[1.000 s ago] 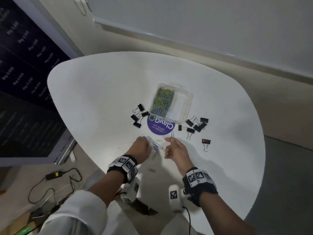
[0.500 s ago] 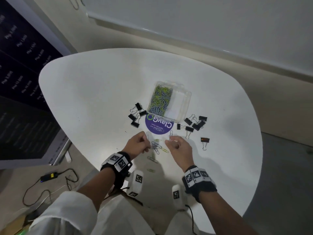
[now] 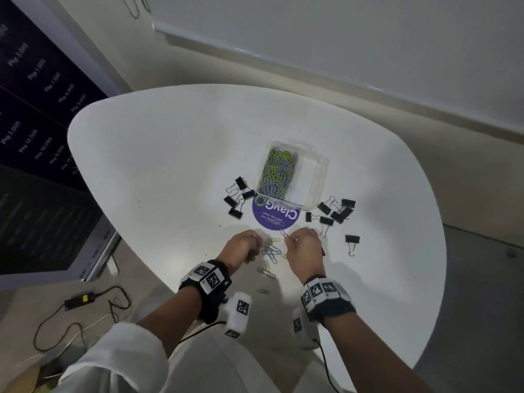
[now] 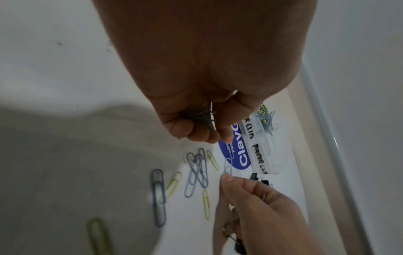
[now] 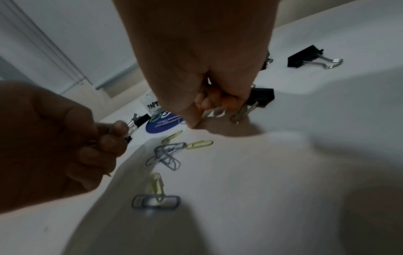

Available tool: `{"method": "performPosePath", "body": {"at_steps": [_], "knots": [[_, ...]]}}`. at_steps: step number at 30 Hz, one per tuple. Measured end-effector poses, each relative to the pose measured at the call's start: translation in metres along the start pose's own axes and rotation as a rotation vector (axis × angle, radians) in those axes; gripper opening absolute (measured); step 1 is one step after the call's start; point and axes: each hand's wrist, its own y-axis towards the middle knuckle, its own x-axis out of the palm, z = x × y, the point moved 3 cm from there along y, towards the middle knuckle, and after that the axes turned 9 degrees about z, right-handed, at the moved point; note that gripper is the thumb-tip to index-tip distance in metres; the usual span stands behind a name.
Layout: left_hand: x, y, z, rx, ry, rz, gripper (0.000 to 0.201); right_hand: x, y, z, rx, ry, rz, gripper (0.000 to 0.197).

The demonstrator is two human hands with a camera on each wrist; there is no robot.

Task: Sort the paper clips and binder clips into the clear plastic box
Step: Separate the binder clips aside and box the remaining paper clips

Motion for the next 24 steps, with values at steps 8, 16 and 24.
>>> {"method": "performPosePath", "body": {"at_steps": [8, 16, 24], "knots": [[0.006, 0.004, -0.001, -0.141, -0.177, -0.029, 0.034, -0.006, -0.010, 0.010, 0.477, 0.684, -0.159, 0.028], [0.009, 0.003, 0.002, 0.008, 0.021, -0.045, 0.027, -0.001, -0.020, 0.009, 0.569, 0.849, -0.320, 0.038], [0.016, 0.007, 0.002, 0.559, 0.897, -0.057, 0.028, -0.003, -0.020, 0.008, 0.398, 0.483, -0.240, 0.007]]}}
